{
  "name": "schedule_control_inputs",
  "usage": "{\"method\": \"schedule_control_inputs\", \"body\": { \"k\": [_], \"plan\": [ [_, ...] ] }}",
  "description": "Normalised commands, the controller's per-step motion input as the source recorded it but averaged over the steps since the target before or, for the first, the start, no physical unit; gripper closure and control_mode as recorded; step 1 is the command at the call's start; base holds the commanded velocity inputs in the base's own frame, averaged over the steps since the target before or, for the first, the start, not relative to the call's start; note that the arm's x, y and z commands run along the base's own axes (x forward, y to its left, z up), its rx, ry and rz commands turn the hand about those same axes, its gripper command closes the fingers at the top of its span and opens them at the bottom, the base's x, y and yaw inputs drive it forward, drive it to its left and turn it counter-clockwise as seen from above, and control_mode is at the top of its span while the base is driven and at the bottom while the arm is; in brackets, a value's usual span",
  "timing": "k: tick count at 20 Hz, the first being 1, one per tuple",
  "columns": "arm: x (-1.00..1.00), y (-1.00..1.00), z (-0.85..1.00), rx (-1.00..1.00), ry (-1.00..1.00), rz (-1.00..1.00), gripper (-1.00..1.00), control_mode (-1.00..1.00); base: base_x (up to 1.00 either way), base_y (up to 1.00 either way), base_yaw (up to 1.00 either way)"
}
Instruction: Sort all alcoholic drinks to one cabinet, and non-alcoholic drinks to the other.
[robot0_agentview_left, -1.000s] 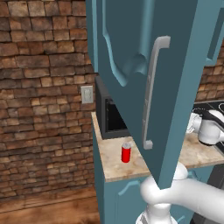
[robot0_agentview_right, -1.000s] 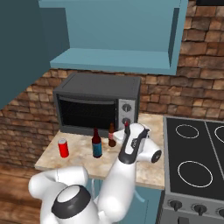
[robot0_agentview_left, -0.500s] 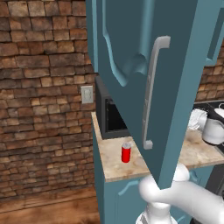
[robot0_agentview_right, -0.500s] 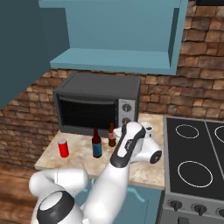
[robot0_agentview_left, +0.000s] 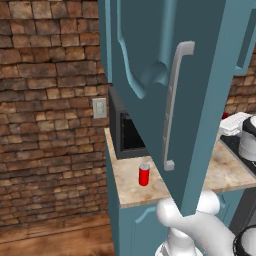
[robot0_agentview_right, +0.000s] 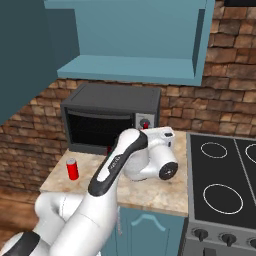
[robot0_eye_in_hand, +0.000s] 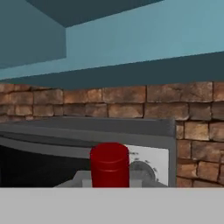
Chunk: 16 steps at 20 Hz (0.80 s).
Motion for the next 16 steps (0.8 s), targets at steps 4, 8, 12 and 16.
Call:
{"method": "schedule_control_inputs", "body": {
  "k": [4,8,12,16],
  "plan": [
    [-0.56,0.0,0.96,0.0,0.0,-0.09,1.0,-1.0,0.0,0.0,0.0],
    [-0.39,0.0,0.92,0.0,0.0,-0.06,1.0,-1.0,0.0,0.0,0.0],
    [-0.22,0.03,0.81,0.0,0.0,-0.04,1.0,-1.0,0.0,0.0,0.0],
    [-0.08,0.02,0.6,0.0,0.01,0.0,1.0,-1.0,0.0,0.0,0.0]
  ]
}}
